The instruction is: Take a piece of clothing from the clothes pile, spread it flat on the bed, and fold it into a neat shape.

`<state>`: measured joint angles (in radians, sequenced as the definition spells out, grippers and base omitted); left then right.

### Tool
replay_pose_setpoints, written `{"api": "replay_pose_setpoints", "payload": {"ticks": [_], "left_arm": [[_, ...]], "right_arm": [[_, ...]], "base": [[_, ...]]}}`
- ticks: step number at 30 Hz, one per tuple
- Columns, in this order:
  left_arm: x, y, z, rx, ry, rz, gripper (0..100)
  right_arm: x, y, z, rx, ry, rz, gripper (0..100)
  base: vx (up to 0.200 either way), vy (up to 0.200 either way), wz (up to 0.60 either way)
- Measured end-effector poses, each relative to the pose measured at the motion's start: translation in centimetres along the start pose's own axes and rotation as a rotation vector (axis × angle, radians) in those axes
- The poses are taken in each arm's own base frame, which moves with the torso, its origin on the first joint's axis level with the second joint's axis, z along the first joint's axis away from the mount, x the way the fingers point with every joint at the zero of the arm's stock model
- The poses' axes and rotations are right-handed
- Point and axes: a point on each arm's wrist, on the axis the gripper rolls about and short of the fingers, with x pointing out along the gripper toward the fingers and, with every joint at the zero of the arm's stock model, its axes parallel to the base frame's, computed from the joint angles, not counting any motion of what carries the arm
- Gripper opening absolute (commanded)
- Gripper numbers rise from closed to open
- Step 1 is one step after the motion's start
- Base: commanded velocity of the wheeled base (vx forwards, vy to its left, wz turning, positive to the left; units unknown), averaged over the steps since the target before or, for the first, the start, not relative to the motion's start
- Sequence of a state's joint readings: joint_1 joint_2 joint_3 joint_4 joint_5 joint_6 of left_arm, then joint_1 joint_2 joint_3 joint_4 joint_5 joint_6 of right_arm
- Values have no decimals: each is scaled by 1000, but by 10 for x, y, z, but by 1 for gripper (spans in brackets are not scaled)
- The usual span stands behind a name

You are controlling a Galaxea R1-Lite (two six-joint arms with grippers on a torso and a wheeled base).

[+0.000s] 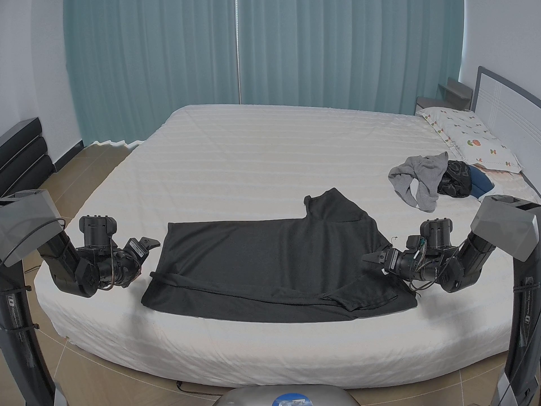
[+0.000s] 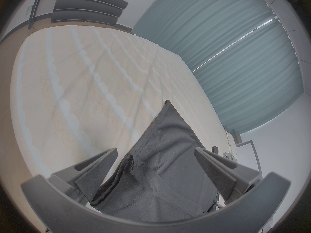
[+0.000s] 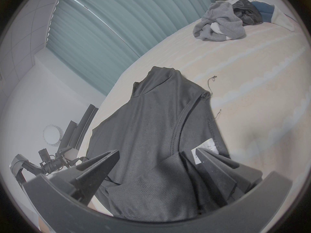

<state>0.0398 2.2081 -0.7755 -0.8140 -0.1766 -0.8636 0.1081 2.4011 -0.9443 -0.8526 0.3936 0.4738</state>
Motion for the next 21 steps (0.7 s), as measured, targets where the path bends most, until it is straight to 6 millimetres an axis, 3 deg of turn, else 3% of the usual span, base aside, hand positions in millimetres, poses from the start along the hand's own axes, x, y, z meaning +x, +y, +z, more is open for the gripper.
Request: {"api": "replay_pose_setpoints", "payload": {"ticks": [6, 7, 21], "left_arm": [[0, 0, 0, 1, 0, 0, 100], [0, 0, 0, 1, 0, -1, 100], [-1, -1, 1, 0, -3, -4, 100]], "right_arm": [[9, -1, -7, -51, 20, -2, 100], [10, -1, -8, -53, 21, -2, 0], [6, -6, -7, -58, 16, -21, 0]], "base": [[0, 0, 0], [0, 0, 0], [0, 0, 0]]}}
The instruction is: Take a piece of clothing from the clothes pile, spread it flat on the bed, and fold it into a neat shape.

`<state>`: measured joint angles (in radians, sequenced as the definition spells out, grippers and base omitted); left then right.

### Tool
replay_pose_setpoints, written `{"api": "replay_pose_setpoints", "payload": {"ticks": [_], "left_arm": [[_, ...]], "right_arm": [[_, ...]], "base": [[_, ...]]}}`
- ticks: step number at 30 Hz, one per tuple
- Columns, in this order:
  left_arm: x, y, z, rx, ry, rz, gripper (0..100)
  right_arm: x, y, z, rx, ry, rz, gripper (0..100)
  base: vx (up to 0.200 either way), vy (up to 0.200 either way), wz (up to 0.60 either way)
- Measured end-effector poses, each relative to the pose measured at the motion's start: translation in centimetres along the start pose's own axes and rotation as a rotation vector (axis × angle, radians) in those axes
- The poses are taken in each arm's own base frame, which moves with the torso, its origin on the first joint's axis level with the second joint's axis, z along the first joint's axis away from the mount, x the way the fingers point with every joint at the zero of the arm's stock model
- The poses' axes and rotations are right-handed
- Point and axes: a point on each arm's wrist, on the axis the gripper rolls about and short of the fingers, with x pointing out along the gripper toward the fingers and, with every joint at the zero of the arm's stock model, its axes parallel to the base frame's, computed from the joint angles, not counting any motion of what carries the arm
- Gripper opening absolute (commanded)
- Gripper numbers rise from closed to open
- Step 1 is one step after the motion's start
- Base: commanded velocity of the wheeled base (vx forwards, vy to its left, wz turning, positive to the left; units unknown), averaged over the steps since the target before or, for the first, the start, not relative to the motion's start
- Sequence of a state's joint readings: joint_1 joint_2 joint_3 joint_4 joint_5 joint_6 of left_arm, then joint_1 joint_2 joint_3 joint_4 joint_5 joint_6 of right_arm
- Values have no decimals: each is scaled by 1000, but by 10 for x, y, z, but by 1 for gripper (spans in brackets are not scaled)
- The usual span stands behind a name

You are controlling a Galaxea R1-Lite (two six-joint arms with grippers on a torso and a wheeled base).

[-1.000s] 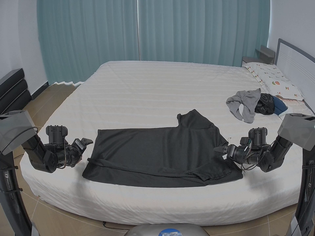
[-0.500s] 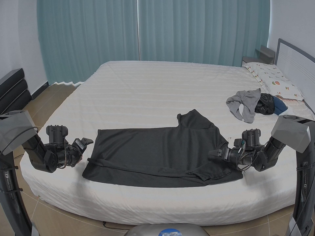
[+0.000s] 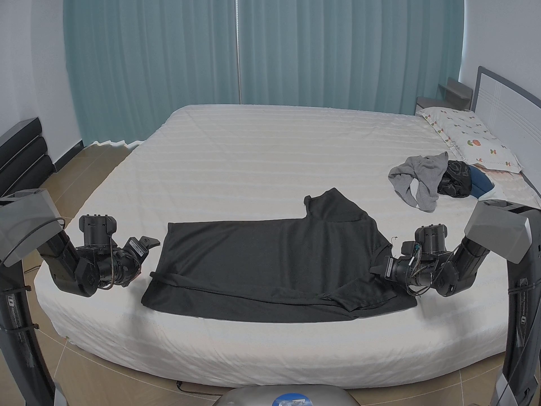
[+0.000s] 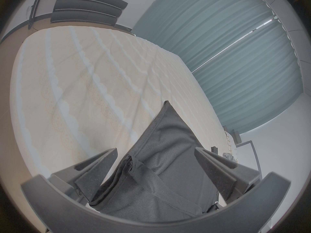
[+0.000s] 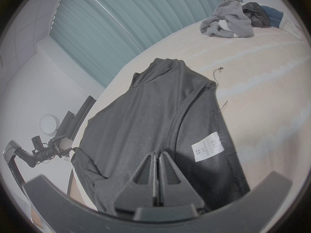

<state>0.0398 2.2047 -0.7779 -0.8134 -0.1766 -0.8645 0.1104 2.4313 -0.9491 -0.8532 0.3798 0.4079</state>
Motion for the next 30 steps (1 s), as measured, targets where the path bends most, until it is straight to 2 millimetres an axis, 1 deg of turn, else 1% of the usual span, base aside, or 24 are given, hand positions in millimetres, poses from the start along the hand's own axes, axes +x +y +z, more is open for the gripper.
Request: {"api": "replay_pose_setpoints", "payload": {"ticks": [5, 12, 18, 26, 30], "left_arm": [[0, 0, 0, 2, 1, 2, 100], [0, 2, -4, -3, 35, 39, 100], [2, -5, -7, 12, 45, 24, 100], [10, -18, -22, 46, 80, -3, 100], [14, -19, -27, 52, 101, 10, 100]], "right_arm": [[-7, 0, 6, 7, -21, -2, 0], [-25, -5, 12, 29, -46, -17, 0], [-37, -9, 13, 36, -76, -20, 0], [-40, -7, 8, 33, -76, -16, 0], [-40, -6, 7, 32, -73, -14, 0]], "base": [[0, 0, 0], [0, 0, 0], [0, 0, 0], [0, 0, 0], [0, 0, 0]]}}
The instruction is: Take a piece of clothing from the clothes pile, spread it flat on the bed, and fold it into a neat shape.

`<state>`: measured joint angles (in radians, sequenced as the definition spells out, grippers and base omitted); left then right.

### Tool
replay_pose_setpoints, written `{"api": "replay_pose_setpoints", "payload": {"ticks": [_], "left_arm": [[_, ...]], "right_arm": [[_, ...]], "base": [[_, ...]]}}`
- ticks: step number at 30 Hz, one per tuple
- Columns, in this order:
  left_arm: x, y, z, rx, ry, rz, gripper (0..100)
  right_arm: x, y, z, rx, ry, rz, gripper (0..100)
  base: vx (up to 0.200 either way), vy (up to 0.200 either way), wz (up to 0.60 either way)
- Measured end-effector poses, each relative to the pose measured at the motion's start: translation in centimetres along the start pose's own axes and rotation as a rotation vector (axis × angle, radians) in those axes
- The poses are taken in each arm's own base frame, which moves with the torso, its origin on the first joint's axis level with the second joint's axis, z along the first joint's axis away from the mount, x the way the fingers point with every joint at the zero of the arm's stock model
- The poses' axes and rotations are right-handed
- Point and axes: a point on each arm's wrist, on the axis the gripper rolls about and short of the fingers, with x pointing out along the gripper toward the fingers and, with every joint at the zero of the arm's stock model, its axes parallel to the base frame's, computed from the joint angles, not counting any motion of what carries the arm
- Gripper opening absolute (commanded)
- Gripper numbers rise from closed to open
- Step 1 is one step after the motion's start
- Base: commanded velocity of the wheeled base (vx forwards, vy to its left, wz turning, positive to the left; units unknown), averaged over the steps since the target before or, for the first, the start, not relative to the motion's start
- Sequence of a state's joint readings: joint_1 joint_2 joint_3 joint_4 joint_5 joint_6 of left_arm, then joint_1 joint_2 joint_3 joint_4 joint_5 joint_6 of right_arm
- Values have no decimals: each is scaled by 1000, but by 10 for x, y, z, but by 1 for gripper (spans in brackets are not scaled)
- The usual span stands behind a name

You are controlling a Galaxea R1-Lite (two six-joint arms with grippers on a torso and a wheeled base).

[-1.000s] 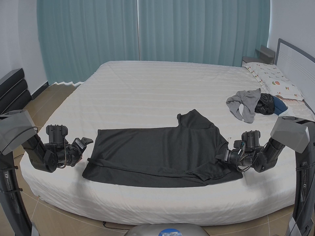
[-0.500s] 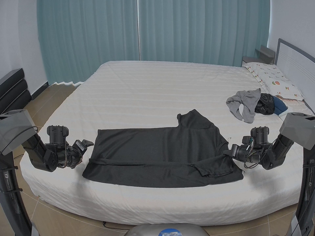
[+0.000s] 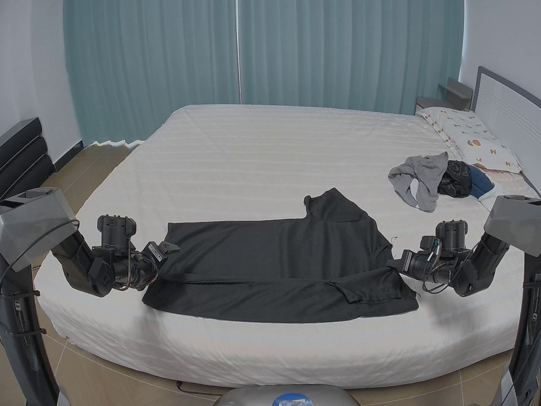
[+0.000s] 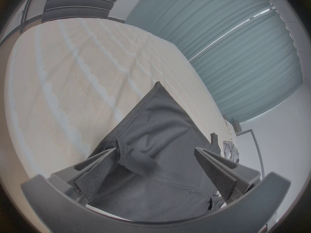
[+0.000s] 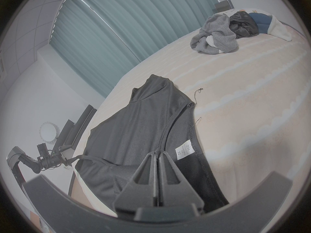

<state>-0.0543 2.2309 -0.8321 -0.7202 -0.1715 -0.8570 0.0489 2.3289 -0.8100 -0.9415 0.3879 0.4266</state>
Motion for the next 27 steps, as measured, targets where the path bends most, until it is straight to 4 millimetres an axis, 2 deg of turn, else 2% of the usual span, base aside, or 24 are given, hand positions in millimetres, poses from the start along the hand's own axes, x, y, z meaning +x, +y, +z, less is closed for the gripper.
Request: {"api": "replay_pose_setpoints", "payload": {"ticks": [6, 7, 16, 27], "left_arm": [[4, 1, -2, 2, 8, 12, 100], [5, 1, -2, 3, 7, 12, 0], [14, 2, 2, 1, -19, 24, 0], [13, 9, 9, -19, -63, 64, 0]], "right_arm": [[1, 1, -1, -1, 2, 3, 0], [1, 1, -1, -1, 2, 3, 0], [0, 1, 0, 19, 1, 4, 0], [0, 2, 3, 21, -12, 4, 0]], "base": [[0, 0, 0], [0, 0, 0], [0, 0, 0], [0, 0, 0]]}}
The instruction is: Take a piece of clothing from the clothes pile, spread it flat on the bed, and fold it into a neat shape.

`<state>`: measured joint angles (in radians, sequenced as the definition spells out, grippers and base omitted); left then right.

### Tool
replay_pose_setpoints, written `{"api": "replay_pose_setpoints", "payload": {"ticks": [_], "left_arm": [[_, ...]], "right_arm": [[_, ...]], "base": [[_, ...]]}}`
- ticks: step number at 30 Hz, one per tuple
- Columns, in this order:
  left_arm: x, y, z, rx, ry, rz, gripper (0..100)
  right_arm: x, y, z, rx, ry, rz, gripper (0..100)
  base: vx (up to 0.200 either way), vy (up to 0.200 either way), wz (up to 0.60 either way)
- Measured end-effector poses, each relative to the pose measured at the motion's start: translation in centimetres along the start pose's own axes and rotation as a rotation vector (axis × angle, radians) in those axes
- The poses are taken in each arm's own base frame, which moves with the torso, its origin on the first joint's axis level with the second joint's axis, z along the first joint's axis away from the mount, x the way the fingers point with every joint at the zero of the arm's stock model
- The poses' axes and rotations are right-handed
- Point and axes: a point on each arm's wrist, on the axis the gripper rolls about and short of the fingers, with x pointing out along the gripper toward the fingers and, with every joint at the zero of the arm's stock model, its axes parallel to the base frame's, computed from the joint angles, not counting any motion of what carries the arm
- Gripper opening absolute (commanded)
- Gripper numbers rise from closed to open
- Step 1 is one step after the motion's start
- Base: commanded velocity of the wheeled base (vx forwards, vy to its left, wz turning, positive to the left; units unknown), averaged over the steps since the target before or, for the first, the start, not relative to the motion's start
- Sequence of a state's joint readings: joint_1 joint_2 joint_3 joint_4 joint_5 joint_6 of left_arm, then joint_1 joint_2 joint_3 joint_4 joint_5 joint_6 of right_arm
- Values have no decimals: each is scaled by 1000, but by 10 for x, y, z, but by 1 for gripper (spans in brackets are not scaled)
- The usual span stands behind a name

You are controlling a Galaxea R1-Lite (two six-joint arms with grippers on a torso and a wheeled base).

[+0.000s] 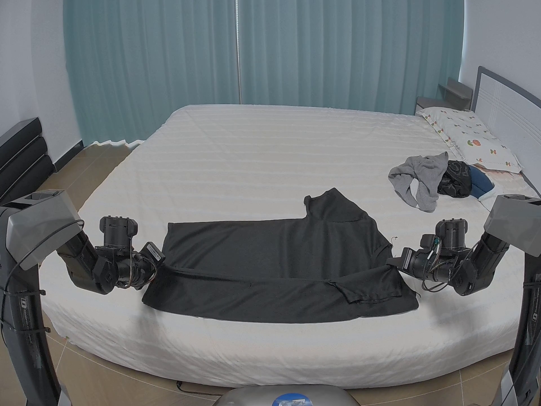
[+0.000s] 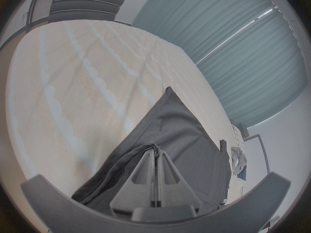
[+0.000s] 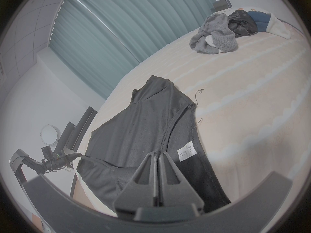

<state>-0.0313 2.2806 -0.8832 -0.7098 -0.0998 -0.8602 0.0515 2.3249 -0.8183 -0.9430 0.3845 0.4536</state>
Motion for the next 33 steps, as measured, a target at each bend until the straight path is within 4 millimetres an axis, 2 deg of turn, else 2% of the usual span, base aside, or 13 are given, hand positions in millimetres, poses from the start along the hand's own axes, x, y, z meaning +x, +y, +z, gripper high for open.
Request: {"api": "replay_pose_setpoints", "payload": {"ticks": [8, 16, 20, 26, 33], "left_arm": [[0, 3, 6, -13, -29, 18, 0], [6, 2, 8, -44, -8, 32, 0], [3, 1, 9, -49, -14, 34, 0], [-15, -2, 9, -44, -19, 35, 0], [-40, -1, 11, -26, -6, 66, 0]], "right_arm": [[0, 0, 6, -11, -47, 15, 0], [4, 1, 6, 41, -80, 28, 0], [1, -1, 4, 52, -75, 22, 0], [-15, 2, 1, 56, -89, 27, 0], [-49, 9, -11, 57, -93, 38, 0]], "base": [[0, 0, 0], [0, 0, 0], [0, 0, 0], [0, 0, 0], [0, 0, 0]]}}
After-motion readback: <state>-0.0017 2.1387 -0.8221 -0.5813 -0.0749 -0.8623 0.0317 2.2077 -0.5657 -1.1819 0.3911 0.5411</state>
